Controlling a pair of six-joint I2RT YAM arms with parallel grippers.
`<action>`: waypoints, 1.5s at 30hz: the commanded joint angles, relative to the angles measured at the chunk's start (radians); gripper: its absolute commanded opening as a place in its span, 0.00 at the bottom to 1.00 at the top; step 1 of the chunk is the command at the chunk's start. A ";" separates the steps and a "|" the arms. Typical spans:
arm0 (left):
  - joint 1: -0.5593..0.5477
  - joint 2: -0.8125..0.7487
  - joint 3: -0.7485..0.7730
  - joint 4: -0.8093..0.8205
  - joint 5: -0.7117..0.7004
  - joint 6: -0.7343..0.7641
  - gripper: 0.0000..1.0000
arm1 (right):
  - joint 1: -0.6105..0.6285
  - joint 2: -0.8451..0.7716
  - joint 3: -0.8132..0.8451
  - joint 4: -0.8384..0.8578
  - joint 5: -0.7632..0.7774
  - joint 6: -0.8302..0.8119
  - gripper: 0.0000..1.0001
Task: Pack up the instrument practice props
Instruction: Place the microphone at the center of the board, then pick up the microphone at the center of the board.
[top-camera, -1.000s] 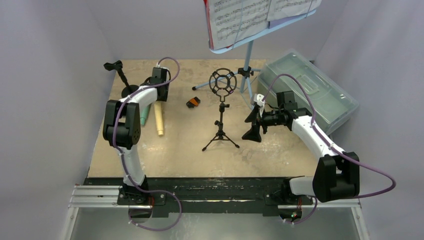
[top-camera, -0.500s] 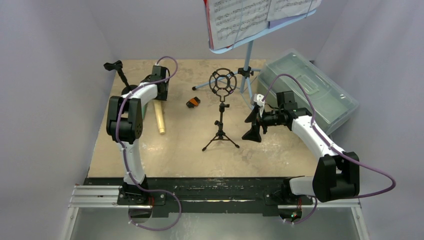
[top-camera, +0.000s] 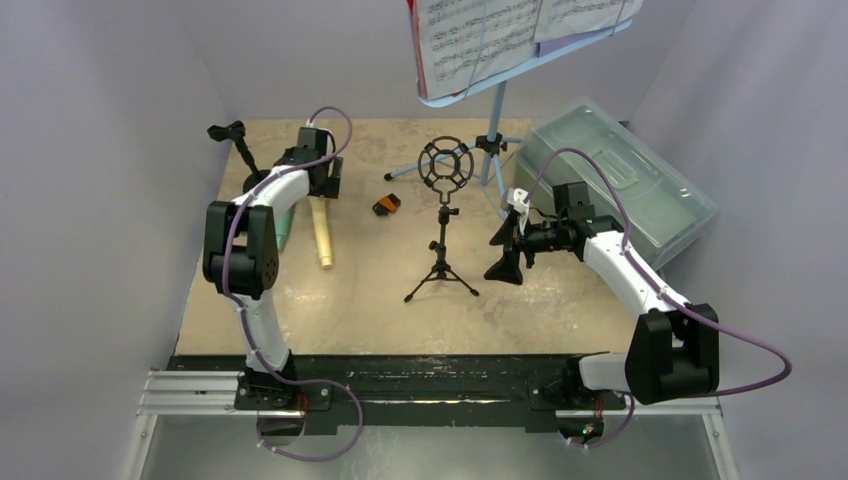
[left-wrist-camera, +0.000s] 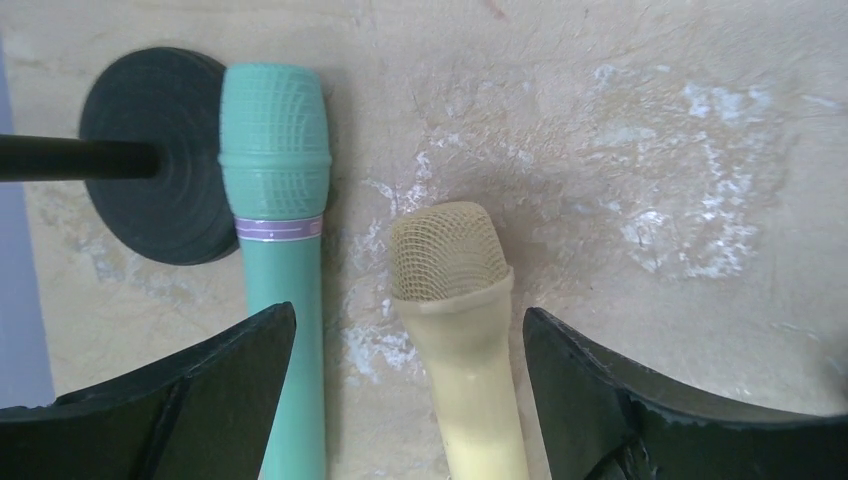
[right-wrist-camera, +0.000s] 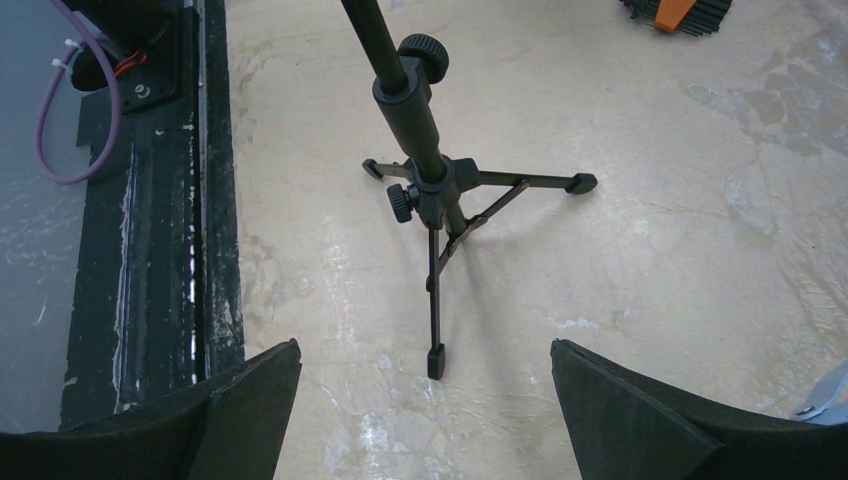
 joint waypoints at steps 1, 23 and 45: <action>0.007 -0.126 -0.041 0.061 0.050 0.045 0.83 | -0.002 0.003 0.044 -0.008 0.006 -0.020 0.99; 0.007 -0.628 -0.446 0.241 0.519 -0.083 1.00 | -0.002 0.000 0.046 -0.014 0.012 -0.029 0.99; -0.393 -1.014 -0.927 0.885 0.862 -0.084 0.91 | -0.002 -0.013 0.040 -0.017 0.009 -0.050 0.99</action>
